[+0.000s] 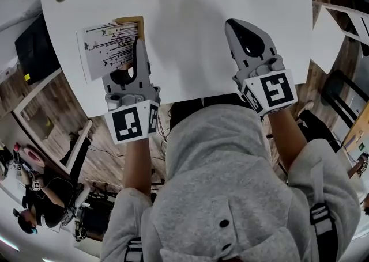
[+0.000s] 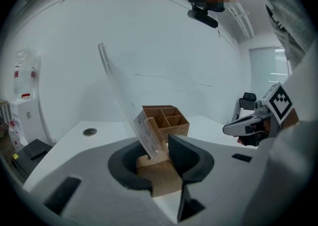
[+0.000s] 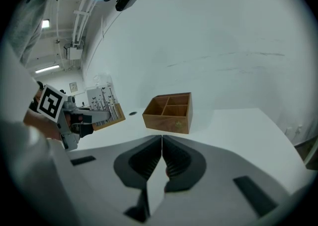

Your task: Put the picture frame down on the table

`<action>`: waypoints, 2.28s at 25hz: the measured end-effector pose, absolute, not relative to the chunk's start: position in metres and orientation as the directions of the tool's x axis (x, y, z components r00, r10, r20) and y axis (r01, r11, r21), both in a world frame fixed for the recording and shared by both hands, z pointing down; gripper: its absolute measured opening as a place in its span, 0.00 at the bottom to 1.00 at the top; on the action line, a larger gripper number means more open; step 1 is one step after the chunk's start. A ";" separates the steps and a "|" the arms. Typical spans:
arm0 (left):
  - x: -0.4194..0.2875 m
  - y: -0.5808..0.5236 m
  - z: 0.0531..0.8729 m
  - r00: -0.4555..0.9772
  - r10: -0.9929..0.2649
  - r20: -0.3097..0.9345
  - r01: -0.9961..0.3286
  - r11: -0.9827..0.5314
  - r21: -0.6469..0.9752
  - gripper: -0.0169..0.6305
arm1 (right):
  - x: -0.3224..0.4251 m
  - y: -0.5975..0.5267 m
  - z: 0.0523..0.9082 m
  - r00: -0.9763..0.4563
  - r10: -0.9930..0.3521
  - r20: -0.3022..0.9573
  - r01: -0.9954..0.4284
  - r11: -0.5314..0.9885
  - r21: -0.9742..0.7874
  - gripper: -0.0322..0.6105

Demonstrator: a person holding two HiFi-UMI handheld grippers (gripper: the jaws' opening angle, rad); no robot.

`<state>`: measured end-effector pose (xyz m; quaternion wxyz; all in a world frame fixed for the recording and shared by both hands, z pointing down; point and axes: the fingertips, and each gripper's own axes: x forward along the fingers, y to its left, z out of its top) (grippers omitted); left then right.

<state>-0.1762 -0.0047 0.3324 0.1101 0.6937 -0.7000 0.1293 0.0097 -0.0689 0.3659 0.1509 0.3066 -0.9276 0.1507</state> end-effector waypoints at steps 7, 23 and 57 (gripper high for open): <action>-0.172 -0.003 0.327 -0.044 -0.937 0.346 -0.999 0.036 -0.028 0.21 | 0.017 -0.062 0.355 -0.765 -0.503 0.401 -0.609 0.769 -0.197 0.09; -0.169 -0.003 0.323 -0.040 -0.922 0.385 -0.999 0.039 -0.010 0.21 | 0.033 -0.047 0.316 -0.734 -0.494 0.466 -0.640 0.734 -0.229 0.09; -0.176 -0.014 0.333 -0.046 -0.881 0.471 -0.999 0.046 -0.011 0.25 | 0.012 -0.050 0.303 -0.747 -0.479 0.460 -0.636 0.716 -0.288 0.09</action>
